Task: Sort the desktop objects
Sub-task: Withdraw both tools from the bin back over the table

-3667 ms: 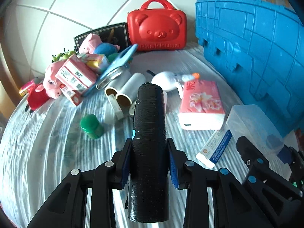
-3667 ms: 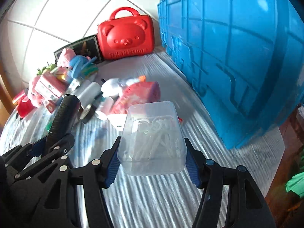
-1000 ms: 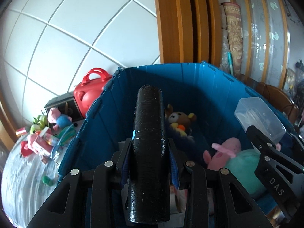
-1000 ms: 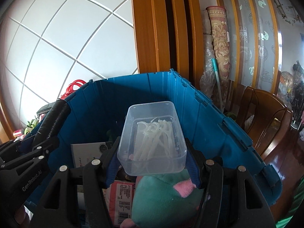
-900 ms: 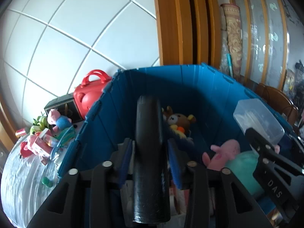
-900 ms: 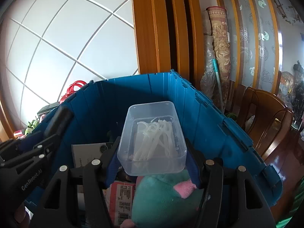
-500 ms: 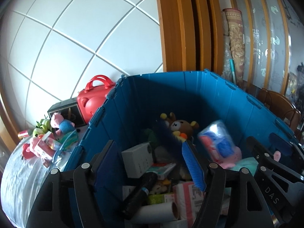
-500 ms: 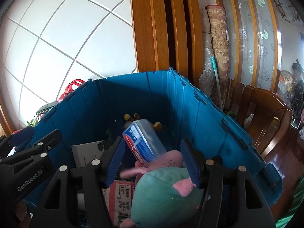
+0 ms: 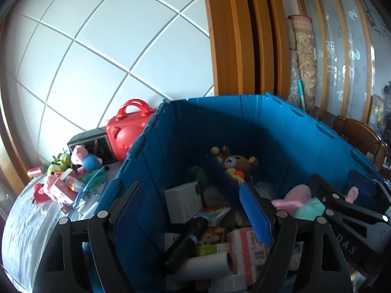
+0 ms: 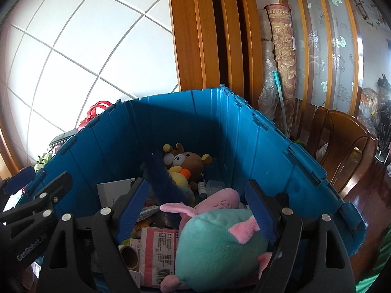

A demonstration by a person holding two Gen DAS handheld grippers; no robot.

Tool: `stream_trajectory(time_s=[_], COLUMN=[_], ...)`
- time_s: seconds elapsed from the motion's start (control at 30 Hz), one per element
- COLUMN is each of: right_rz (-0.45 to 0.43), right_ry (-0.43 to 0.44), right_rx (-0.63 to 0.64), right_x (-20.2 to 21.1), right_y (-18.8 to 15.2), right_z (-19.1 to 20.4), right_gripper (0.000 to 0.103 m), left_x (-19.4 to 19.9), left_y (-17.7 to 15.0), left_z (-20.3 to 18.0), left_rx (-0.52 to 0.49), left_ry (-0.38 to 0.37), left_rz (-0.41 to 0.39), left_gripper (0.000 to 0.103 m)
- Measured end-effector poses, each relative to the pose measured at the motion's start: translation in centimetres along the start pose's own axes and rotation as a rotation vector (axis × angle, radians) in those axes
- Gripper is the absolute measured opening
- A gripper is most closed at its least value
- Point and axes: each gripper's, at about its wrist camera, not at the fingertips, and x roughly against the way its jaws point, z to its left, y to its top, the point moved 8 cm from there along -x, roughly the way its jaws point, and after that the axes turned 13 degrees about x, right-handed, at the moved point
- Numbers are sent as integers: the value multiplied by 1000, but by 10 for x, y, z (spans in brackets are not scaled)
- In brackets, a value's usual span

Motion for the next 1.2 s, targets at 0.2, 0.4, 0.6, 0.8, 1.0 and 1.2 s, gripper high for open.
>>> stream_trajectory(time_s=[0.2, 0.4, 0.6, 0.8, 1.0, 1.2], right_rz=[-15, -81, -148, -174, -172, -40], right_ry=[46, 121, 199, 252, 310, 300], right_rx=[10, 29, 82, 103, 143, 150], right_x=[8, 32, 62, 84, 98, 68], right_y=[7, 26, 45, 51, 45, 6], right_z=[25, 76, 154, 255, 365, 429], right_gripper=[103, 103, 103, 103, 103, 103], left_x=[30, 50, 69, 83, 83, 59], left_y=[9, 14, 13, 4, -12, -42], left_z=[46, 114, 206, 312, 412, 466], left_rx=[67, 132, 203, 204, 207, 201], left_ry=[67, 164, 260, 336, 382, 374], left_rz=[-57, -76, -86, -78, -29, 69], left_gripper=[83, 83, 83, 83, 83, 83])
